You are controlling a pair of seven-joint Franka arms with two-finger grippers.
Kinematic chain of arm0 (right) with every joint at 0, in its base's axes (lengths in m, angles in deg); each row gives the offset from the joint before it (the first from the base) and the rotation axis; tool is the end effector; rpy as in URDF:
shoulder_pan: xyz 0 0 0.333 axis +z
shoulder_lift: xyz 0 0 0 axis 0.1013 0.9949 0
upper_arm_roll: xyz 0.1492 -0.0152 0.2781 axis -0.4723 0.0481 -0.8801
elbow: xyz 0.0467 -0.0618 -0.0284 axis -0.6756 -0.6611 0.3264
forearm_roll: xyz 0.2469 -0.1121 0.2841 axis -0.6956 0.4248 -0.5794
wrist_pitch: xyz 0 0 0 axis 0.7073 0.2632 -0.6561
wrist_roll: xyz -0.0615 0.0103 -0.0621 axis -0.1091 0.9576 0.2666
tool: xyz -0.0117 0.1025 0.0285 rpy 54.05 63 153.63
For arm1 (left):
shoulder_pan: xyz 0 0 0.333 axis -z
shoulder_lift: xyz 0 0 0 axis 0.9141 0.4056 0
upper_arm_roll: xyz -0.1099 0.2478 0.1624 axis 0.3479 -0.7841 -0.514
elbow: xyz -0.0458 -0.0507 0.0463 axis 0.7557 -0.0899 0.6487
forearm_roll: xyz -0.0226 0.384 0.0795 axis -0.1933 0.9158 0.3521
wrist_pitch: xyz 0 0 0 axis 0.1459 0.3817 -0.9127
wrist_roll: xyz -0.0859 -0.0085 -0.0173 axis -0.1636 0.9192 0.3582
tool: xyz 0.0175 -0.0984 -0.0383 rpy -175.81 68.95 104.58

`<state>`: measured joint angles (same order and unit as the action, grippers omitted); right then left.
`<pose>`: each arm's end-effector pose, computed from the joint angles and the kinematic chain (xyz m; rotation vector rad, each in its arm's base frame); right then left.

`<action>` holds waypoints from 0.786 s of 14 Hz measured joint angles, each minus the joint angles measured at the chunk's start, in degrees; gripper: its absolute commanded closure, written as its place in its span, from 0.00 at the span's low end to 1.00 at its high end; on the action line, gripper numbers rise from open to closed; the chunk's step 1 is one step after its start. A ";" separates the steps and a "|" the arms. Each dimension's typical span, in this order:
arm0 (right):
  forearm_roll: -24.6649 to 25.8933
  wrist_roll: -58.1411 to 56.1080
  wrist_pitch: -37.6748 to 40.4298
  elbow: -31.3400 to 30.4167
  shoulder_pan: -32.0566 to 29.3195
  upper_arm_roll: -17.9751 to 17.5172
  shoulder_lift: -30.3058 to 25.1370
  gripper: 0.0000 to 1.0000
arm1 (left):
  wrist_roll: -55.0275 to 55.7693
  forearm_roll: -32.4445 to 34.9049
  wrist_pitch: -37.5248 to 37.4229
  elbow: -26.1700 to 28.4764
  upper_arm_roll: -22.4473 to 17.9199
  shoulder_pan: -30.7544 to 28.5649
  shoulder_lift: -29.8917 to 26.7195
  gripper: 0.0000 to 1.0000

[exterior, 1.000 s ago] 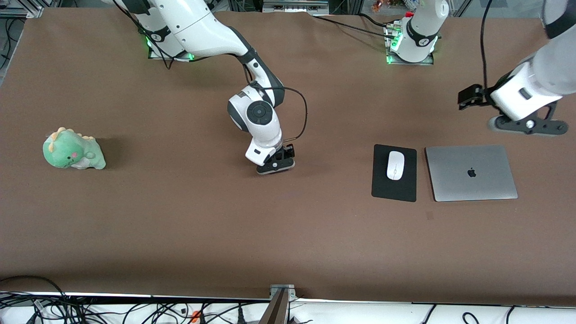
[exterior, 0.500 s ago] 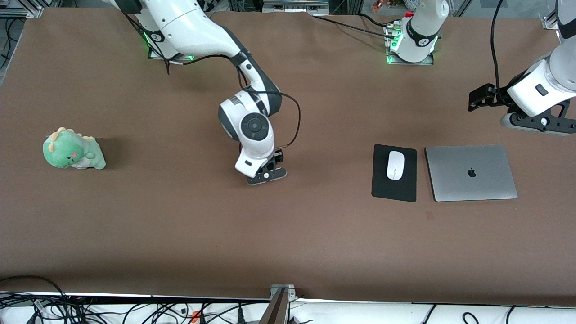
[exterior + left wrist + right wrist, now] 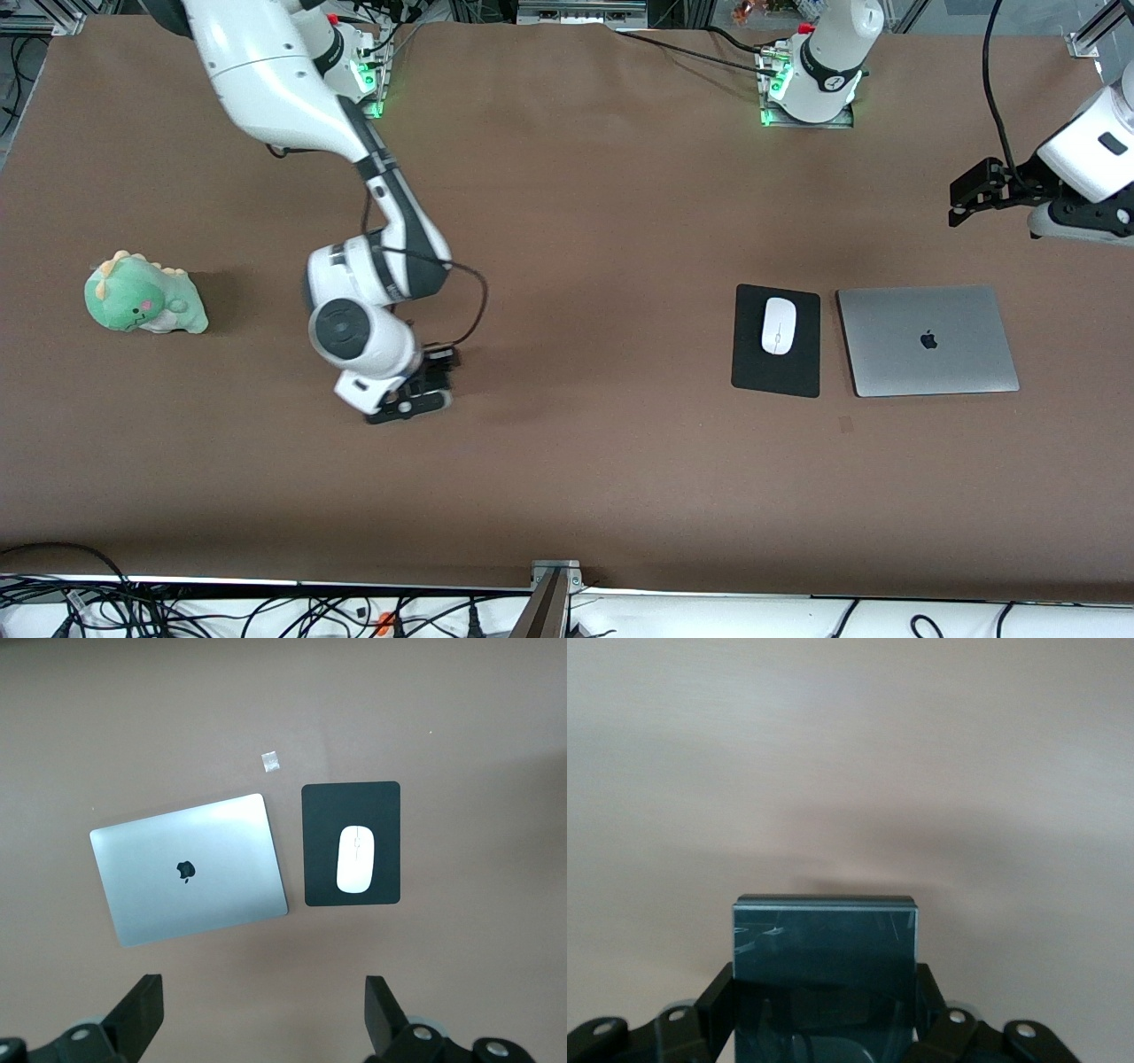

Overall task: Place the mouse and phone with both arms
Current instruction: 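Carry the black phone with the right gripper toward the green plush toy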

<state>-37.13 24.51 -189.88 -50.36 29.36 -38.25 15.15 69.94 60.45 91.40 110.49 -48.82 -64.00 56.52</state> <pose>0.6751 0.2433 0.2414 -3.0978 -0.3208 0.1569 0.5441 -0.0200 0.6078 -3.1056 0.2380 -0.0022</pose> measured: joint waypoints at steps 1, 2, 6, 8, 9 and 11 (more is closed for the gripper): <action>-0.01 -0.41 1.12 -0.55 -1.80 -0.07 -0.77 0.77 | -0.01 0.00 0.34 0.58 -0.10 0.08 -0.50 0.00; -0.01 -0.55 1.66 -1.71 -3.29 -0.14 -1.69 0.77 | -0.03 0.00 0.49 0.84 -0.22 0.08 -0.59 0.00; -0.02 -0.57 1.97 -10.97 -8.30 -0.13 -7.49 0.78 | -0.08 0.00 1.08 1.48 -0.34 0.11 -0.58 0.00; 0.00 -0.66 1.91 -15.70 -10.69 -0.05 -10.67 0.78 | -0.09 0.00 1.09 1.57 -0.35 0.13 -0.58 0.00; 0.02 -0.77 1.73 -17.75 -11.64 0.20 -11.98 0.78 | -0.09 0.00 1.09 1.59 -0.35 0.13 -0.58 0.00; 0.13 -2.42 -0.24 -21.15 -12.57 1.84 -13.54 0.78 | -0.09 0.00 0.88 1.64 -0.35 0.13 -0.58 0.00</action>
<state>-37.00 22.09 -190.13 -71.51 16.79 -36.41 1.61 69.85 60.45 92.27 112.12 -49.16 -63.86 55.94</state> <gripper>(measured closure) 0.194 0.000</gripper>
